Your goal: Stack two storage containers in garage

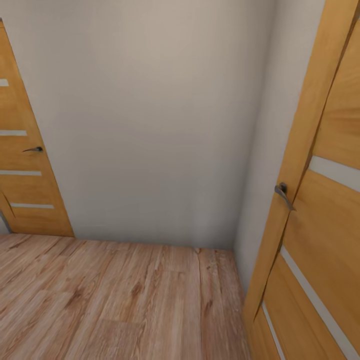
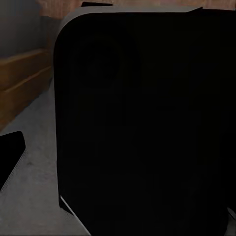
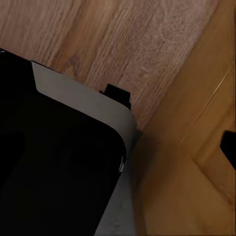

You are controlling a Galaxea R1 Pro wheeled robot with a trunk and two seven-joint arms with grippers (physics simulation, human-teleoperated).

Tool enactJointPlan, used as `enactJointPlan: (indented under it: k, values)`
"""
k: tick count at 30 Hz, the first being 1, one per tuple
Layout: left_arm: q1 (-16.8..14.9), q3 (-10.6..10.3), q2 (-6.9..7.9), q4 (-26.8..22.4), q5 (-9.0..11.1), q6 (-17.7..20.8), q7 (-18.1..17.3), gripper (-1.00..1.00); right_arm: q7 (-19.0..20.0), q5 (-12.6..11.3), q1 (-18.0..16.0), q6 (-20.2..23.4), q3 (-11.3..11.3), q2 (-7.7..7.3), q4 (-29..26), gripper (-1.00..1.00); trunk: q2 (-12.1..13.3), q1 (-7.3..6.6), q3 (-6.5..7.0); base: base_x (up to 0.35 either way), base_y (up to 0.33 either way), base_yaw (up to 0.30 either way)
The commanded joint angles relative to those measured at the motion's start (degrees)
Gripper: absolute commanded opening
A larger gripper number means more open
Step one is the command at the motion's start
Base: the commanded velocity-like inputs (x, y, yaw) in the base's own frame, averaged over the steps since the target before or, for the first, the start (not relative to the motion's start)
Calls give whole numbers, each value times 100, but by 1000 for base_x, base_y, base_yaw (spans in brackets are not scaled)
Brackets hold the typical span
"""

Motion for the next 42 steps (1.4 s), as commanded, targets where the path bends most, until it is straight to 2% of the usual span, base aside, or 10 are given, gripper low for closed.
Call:
enactJointPlan:
  k: [1, 16, 42]
  values:
    - [0, 2, 0, -2, 31, -2, 3, 100, 24, -29, -7, -37, 24, 3, 19, 100, -3, 3, -6, 321, 0, 0]
    - [-1, 2, 3, -2, 31, -2, 3, 100, 24, -28, -7, -33, 24, -18, 15, 100, -3, 3, -6, 321, 0, 13]
    - [-2, 2, 3, -2, 31, -2, 3, 100, 24, -28, -7, -38, 24, -14, 13, 100, -3, 3, -6, 321, 0, 260]
